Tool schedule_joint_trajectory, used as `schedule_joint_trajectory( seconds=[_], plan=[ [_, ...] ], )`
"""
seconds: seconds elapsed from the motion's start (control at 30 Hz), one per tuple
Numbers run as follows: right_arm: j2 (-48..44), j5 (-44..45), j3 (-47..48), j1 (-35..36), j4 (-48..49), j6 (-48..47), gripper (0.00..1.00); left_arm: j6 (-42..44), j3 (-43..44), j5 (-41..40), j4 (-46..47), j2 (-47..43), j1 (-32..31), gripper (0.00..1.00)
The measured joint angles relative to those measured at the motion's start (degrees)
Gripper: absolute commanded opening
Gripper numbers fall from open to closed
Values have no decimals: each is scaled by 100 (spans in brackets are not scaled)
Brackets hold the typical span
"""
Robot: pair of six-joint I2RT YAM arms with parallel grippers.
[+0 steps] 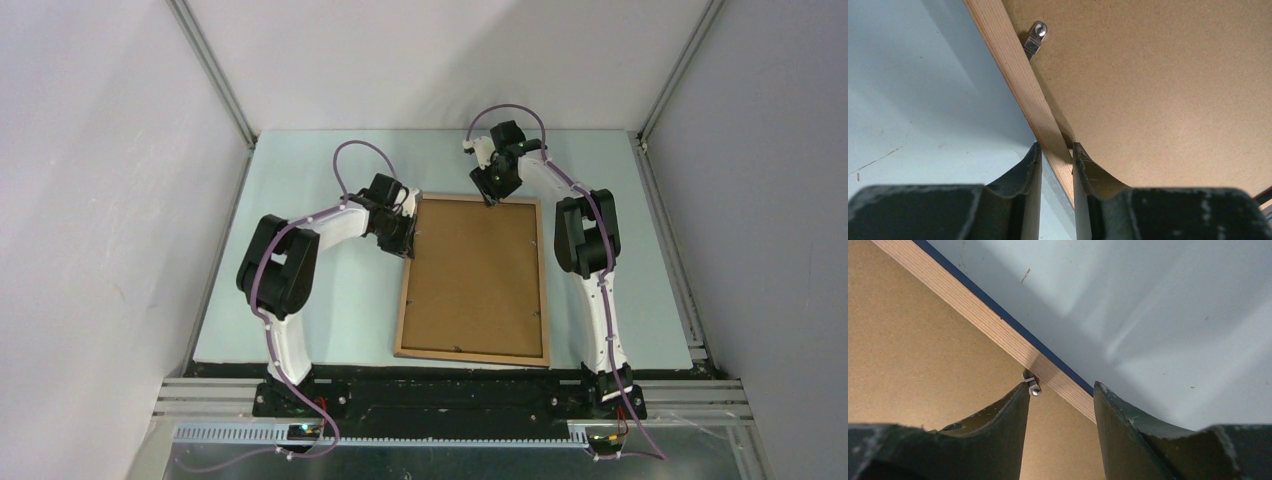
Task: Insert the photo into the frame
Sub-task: Install the photo frame at the center of the board.
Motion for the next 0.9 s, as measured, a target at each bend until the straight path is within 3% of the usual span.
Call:
schedule_joint_trajectory(
  seconds=[0.67, 0.9],
  plan=[
    [0, 11, -72, 37, 105, 90, 54, 0, -11, 2, -7, -11, -2, 0],
    [0, 52, -81, 63, 162, 127, 47, 0, -11, 2, -7, -11, -2, 0]
  ],
)
